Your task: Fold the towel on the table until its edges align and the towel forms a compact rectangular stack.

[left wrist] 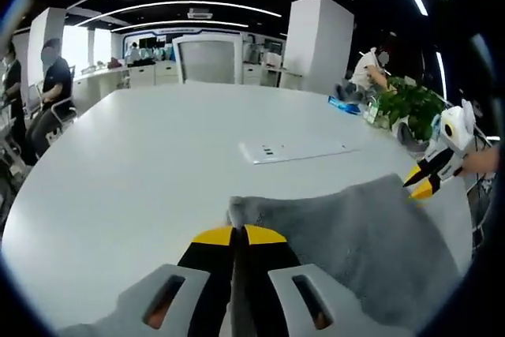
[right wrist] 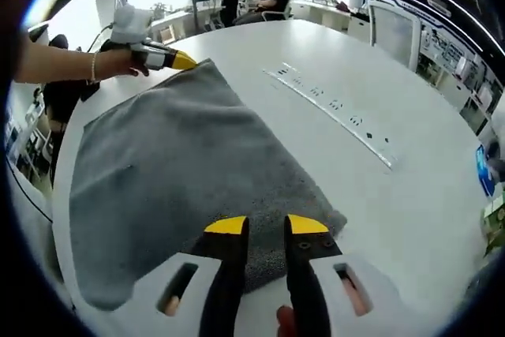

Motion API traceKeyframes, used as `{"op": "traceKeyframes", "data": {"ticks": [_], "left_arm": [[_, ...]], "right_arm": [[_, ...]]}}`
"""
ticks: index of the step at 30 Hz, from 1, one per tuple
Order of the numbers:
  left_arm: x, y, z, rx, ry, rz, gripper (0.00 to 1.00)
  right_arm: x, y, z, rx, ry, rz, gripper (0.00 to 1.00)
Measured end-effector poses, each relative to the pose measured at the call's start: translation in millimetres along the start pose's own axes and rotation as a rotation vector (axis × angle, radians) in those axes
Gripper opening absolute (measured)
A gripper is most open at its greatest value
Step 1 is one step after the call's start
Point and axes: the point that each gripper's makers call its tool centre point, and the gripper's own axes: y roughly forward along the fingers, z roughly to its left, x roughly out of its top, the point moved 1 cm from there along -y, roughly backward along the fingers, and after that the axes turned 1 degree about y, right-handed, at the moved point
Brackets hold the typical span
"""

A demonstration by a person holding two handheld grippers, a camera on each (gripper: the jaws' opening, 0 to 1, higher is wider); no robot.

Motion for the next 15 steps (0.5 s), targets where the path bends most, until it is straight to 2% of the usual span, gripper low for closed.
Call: {"op": "traceKeyframes", "data": {"ticks": [4,9,13,15], "left_arm": [[-6.8,-5.0,-1.9,-0.008,0.021,0.018,0.04],[-18.2,-6.9,-3.4,-0.007,0.007,0.035,0.04],[-20.6,-8.9,-7.9,-0.015,-0.004,0.035,0.04],[-19.9,-9.6,-9.4,-0.019,-0.005,0.035,0.04]], "right_arm": [[-10.9,6.6,5.2,-0.003,-0.018,0.027,0.16],[-8.7,7.1,4.5,-0.015,-0.022,0.027,0.13],[-7.8,5.8,8.4,-0.021,-0.091,0.041,0.02],[-7.6,4.4,10.2,-0.026,-0.111,0.049,0.0]]}}
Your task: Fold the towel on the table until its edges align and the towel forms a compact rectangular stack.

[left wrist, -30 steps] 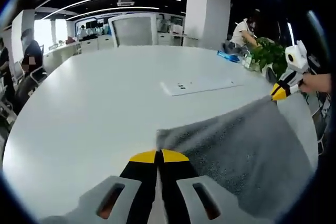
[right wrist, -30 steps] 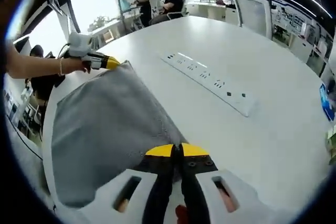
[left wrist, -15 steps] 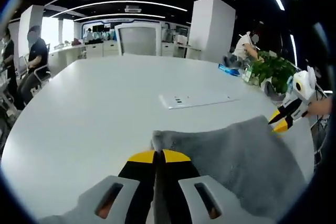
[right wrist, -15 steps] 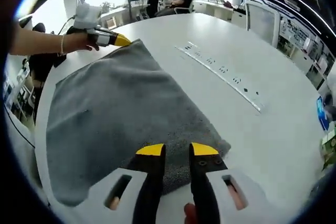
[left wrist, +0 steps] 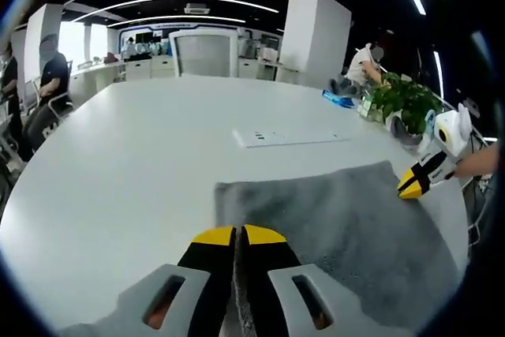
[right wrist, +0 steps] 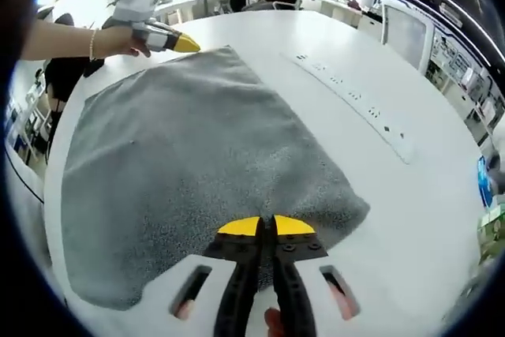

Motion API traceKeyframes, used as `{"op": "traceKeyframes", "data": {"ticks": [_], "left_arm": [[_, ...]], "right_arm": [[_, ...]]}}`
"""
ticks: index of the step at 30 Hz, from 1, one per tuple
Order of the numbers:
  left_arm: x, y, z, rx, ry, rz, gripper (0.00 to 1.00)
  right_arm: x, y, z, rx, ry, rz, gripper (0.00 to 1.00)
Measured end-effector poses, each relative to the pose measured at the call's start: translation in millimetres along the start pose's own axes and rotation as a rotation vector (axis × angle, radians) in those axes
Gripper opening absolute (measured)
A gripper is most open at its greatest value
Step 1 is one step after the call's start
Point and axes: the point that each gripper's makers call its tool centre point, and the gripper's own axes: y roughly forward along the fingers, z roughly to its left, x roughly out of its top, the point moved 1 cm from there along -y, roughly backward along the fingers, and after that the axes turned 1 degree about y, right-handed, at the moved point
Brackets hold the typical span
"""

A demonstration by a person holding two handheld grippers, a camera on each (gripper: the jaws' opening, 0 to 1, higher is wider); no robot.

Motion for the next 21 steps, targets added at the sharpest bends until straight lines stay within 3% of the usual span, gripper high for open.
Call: {"op": "traceKeyframes", "data": {"ticks": [9,13,14,15,18,21], "left_arm": [[3.1,1.3,-1.2,-0.004,0.005,-0.005,0.04],[-14.7,6.3,2.9,0.021,0.109,0.08,0.03],[-16.5,7.9,0.1,0.01,0.117,0.077,0.03],[-11.1,7.8,-1.9,0.007,0.103,0.031,0.03],[-11.5,8.4,-2.6,0.004,0.076,0.045,0.02],[-10.3,9.7,-1.0,0.019,0.232,0.046,0.01]], "right_arm": [[4.9,-18.0,-5.0,-0.009,0.005,-0.015,0.0],[-1.1,-21.7,-9.7,-0.02,0.033,-0.016,0.0],[-2.9,-21.5,-10.3,-0.02,0.039,-0.014,0.0],[-4.3,-21.1,-10.5,-0.02,0.043,-0.012,0.0],[-8.1,-20.0,-10.8,-0.026,0.043,0.001,0.0],[-9.9,-20.4,-11.3,-0.029,0.029,0.008,0.0]]}}
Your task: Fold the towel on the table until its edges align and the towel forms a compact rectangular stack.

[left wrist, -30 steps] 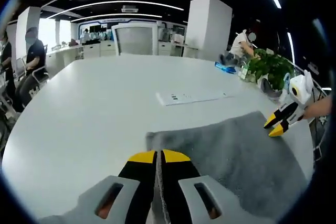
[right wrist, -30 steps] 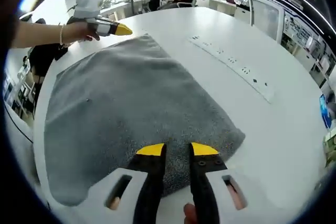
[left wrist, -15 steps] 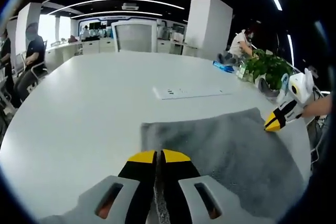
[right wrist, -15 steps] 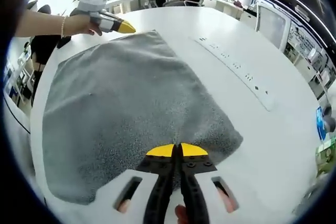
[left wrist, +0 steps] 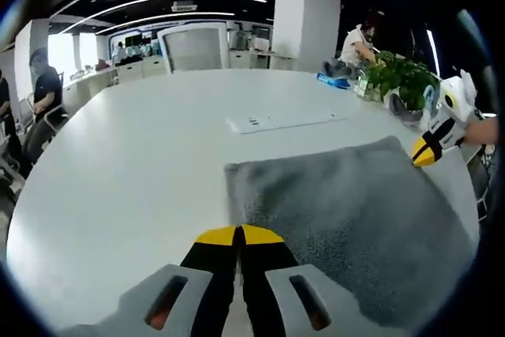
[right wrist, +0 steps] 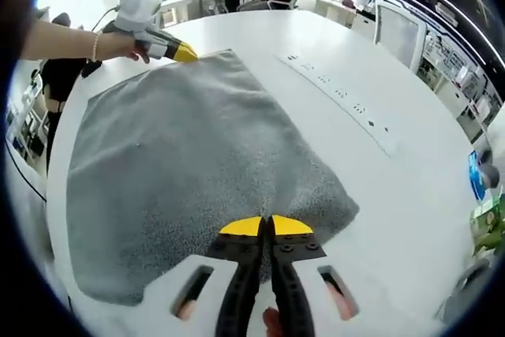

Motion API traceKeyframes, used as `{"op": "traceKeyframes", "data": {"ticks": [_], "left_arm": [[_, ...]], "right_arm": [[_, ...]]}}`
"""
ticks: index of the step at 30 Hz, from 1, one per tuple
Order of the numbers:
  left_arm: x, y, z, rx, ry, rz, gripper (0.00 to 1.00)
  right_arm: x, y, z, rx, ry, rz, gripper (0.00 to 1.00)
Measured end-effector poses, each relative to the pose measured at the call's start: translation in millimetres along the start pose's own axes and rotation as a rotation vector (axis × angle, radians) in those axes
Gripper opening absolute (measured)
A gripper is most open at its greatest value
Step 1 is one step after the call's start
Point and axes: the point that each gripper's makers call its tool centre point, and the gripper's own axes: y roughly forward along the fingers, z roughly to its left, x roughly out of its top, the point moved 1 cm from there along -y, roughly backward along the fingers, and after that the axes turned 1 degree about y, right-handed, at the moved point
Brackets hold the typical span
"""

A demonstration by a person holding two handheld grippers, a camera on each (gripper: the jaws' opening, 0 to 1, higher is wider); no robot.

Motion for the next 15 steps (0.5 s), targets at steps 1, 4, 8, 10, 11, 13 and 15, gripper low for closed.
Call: {"op": "traceKeyframes", "data": {"ticks": [1,4,8,10,11,13,15], "left_arm": [[0.3,0.0,-1.2,0.003,0.032,-0.001,0.01],[-0.2,-0.5,-2.5,0.006,0.023,0.005,0.01],[-1.2,-1.4,-1.7,0.001,-0.028,-0.024,0.01],[0.6,-1.2,-2.7,0.011,-0.017,-0.016,0.01],[1.1,-1.4,-2.6,0.013,-0.015,-0.009,0.01],[2.2,-3.2,-2.2,0.016,-0.029,0.009,0.01],[8.7,-10.3,-4.0,0.018,-0.046,-0.006,0.01]], "right_arm": [[-0.7,-0.1,-1.3,-0.002,0.0,0.001,0.0],[-2.8,-1.5,-6.0,-0.001,0.032,-0.008,0.0],[-7.6,-3.2,-10.4,-0.018,0.03,0.003,0.0],[-15.7,-4.2,-13.4,-0.037,0.034,0.04,0.0],[-17.8,-5.1,-16.2,-0.047,-0.015,0.038,0.0],[-17.4,-9.6,-16.6,-0.033,0.017,0.018,0.0],[-12.8,-13.4,-21.5,-0.044,0.029,-0.005,0.0]]}}
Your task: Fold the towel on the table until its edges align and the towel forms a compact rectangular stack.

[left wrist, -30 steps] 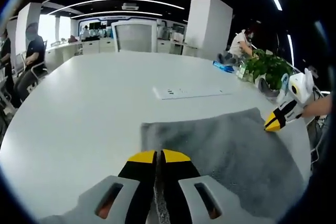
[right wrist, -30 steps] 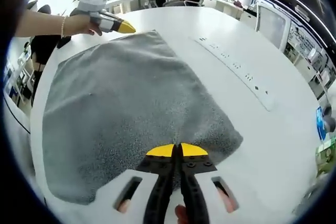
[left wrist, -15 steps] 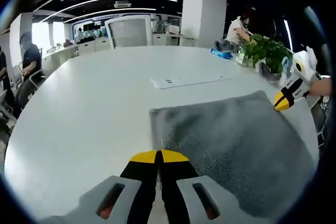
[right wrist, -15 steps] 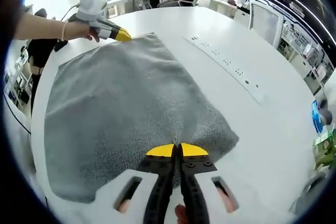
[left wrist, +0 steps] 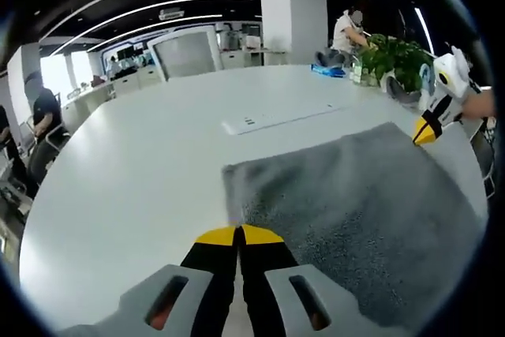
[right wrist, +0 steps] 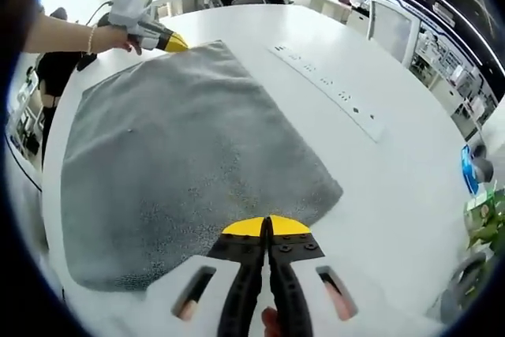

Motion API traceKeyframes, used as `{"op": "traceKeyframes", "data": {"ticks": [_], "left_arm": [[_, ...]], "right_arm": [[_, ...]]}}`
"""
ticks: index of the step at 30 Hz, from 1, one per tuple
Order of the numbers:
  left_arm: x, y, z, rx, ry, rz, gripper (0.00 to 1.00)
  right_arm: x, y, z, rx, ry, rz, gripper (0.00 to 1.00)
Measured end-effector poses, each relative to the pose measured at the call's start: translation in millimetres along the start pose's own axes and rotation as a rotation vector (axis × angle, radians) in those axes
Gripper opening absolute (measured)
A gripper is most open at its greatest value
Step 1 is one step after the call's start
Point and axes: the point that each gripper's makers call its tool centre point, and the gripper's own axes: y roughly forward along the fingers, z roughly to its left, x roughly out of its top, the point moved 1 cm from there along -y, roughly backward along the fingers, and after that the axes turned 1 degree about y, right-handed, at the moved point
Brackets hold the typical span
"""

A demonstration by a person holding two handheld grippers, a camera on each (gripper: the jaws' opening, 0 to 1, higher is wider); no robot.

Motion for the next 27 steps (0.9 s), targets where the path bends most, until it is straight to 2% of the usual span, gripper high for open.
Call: {"op": "traceKeyframes", "data": {"ticks": [2,5,6,8,13,18,21,22,25,27], "left_arm": [[7.6,-8.8,-3.1,0.001,-0.029,-0.024,0.01],[8.5,-22.6,-11.4,-0.016,-0.126,-0.008,0.02],[9.4,-28.7,-15.5,-0.03,-0.154,-0.019,0.03],[7.4,-38.4,-17.9,-0.023,-0.144,-0.029,0.04],[-11.7,-68.6,-26.1,0.0,-0.174,-0.017,0.07],[-36.9,-94.9,-32.1,0.031,-0.22,-0.006,0.07],[-55.8,-106.5,-38.2,0.04,-0.241,0.026,0.07],[-57.9,-108.2,-38.9,0.043,-0.244,0.03,0.07],[-65.6,-120.5,-45.9,0.054,-0.283,0.032,0.07],[-69.1,-128.5,-53.2,0.057,-0.294,0.038,0.07]], "right_arm": [[4.7,-0.3,-4.7,-0.014,-0.002,-0.012,0.0],[17.5,5.3,-11.7,-0.022,0.011,-0.032,0.04],[20.3,7.0,-13.1,-0.025,0.014,-0.034,0.04],[28.6,11.4,-17.6,-0.046,0.014,-0.048,0.02],[37.6,25.2,-24.7,-0.057,0.03,-0.052,0.02],[30.9,34.9,-31.9,-0.081,0.054,-0.012,0.0],[25.1,38.4,-31.0,-0.074,0.072,0.01,0.0],[18.6,39.8,-31.6,-0.083,0.068,0.044,0.0],[16.1,40.7,-30.7,-0.083,0.064,0.036,0.0],[16.0,40.3,-31.4,-0.074,0.099,0.048,0.0]]}}
